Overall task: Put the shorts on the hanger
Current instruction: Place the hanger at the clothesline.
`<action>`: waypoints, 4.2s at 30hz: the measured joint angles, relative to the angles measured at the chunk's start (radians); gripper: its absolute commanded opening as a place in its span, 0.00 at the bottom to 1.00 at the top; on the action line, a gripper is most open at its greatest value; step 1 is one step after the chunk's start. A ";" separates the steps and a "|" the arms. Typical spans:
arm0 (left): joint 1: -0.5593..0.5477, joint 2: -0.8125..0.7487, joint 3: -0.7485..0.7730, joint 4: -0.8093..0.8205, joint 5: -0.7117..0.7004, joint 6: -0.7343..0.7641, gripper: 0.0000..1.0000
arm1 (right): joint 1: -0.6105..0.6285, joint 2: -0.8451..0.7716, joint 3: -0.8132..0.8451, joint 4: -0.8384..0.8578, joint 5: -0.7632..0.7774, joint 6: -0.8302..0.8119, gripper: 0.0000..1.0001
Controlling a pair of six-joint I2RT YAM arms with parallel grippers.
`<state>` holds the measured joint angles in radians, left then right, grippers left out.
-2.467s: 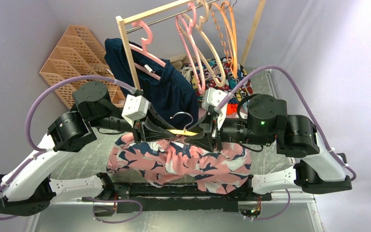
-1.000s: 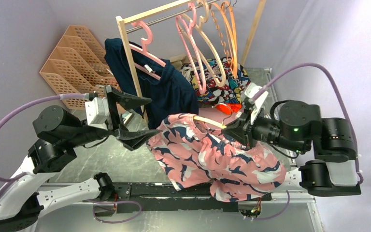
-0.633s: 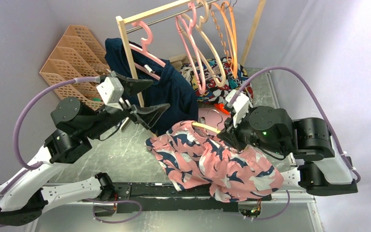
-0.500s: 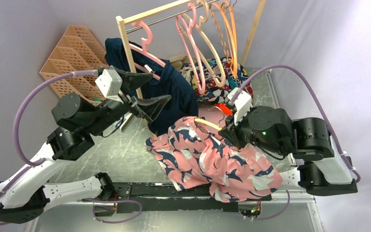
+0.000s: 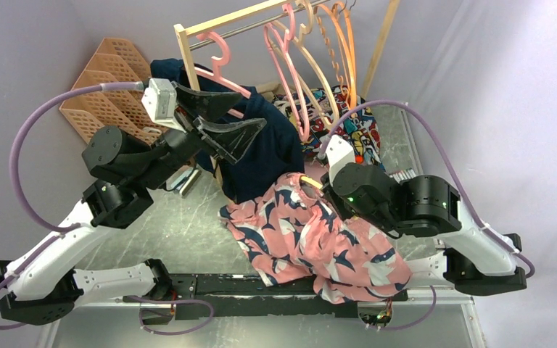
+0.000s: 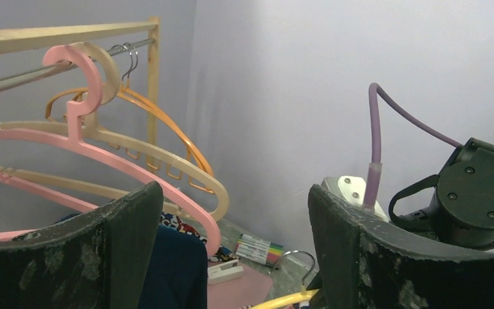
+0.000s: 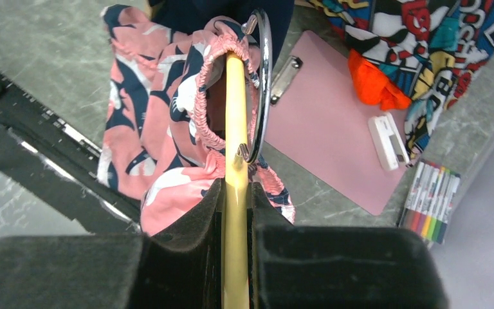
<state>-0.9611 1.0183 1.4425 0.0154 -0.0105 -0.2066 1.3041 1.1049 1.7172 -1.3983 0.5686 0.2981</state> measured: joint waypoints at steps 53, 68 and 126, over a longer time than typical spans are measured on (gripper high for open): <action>0.000 -0.240 -0.274 -0.048 -0.068 -0.072 0.84 | -0.843 -0.097 -0.200 0.608 0.153 -0.129 0.00; 0.000 -0.254 -0.280 -0.070 -0.080 -0.079 0.84 | -0.844 -0.098 -0.058 0.531 0.212 -0.201 0.00; 0.000 -0.401 -0.315 -0.251 -0.261 -0.109 0.82 | -0.792 -0.028 -0.185 0.626 -0.676 -0.236 0.00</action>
<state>-0.9611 0.6170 1.1278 -0.2356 -0.2710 -0.3157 0.5117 1.0767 1.5326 -0.7723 -0.1070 0.0624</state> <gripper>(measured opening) 0.816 0.117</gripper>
